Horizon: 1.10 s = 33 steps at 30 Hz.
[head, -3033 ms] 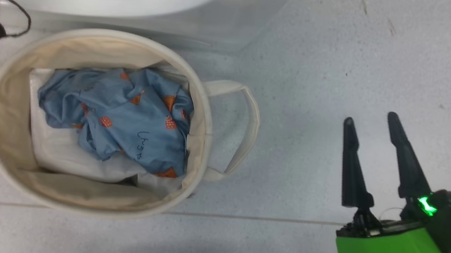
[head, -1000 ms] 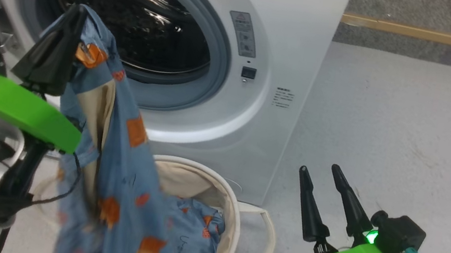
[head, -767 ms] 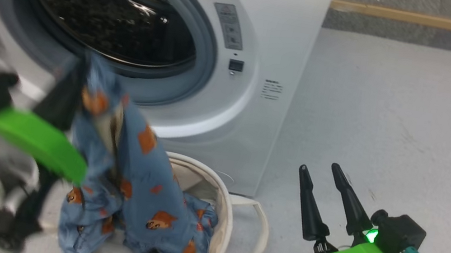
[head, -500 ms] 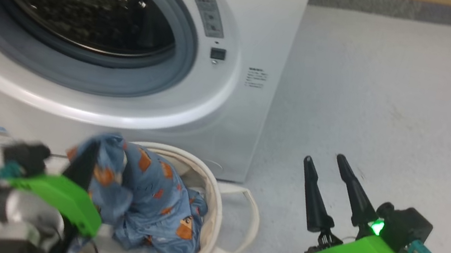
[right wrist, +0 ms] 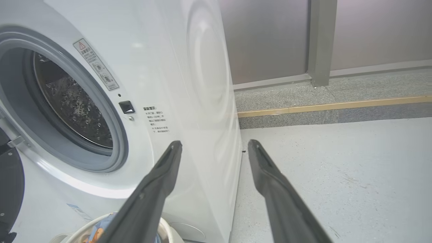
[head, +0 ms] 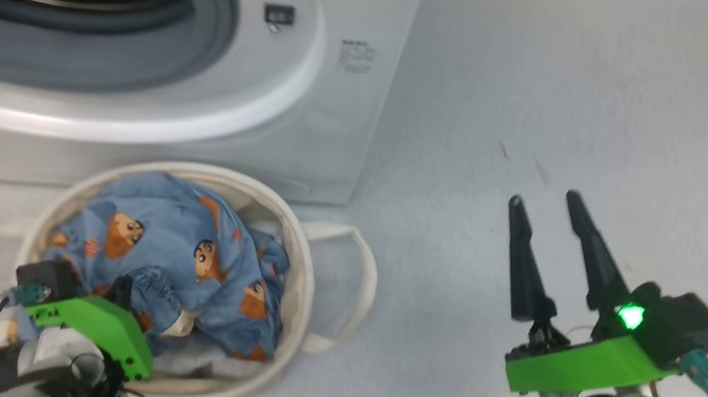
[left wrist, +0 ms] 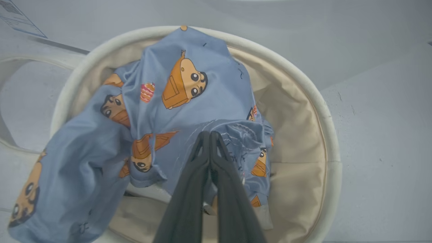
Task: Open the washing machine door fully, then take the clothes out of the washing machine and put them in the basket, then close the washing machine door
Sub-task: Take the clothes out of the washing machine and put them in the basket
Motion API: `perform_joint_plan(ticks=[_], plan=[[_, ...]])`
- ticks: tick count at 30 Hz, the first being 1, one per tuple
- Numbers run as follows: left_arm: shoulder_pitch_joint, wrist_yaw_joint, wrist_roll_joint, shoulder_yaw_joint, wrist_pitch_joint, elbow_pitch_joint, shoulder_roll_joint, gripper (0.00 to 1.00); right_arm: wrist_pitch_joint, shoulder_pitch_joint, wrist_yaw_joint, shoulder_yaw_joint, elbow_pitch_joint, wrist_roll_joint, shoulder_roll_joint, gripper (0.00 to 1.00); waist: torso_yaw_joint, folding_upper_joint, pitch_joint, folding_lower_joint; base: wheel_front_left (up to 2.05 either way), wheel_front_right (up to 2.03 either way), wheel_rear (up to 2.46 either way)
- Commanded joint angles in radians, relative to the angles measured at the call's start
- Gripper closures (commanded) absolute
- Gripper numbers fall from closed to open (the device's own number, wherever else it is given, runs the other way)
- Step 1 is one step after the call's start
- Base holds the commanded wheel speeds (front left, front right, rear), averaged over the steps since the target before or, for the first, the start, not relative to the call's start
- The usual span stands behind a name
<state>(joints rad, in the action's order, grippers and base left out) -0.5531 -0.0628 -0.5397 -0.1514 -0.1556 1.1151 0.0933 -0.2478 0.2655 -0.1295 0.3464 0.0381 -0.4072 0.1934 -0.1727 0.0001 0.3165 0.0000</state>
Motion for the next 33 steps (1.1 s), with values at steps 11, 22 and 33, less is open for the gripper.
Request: perform_joint_plan(ticks=[11, 22, 33], plan=[[-0.068, -0.053, -0.016, -0.042, 0.004, 0.158, -0.037, 0.51, 0.005, 0.037, -0.001, 0.013, -0.027, 0.017, 0.005, 0.00, -0.020, -0.0001, 0.064, 0.0000, 0.00, 0.00, 0.00], [-0.045, -0.066, -0.047, -0.095, -0.065, 0.150, -0.043, 0.00, 0.008, 0.029, -0.001, 0.042, 0.014, 0.000, 0.002, 0.00, 0.041, -0.0001, -0.047, 0.0000, 0.00, 0.00, 0.00], [0.043, -0.068, -0.090, -0.105, -0.106, -0.199, 0.036, 0.00, 0.000, -0.005, -0.001, 0.057, 0.076, -0.030, -0.009, 0.00, 0.145, -0.0001, -0.171, 0.0000, 0.00, 0.00, 0.00]])
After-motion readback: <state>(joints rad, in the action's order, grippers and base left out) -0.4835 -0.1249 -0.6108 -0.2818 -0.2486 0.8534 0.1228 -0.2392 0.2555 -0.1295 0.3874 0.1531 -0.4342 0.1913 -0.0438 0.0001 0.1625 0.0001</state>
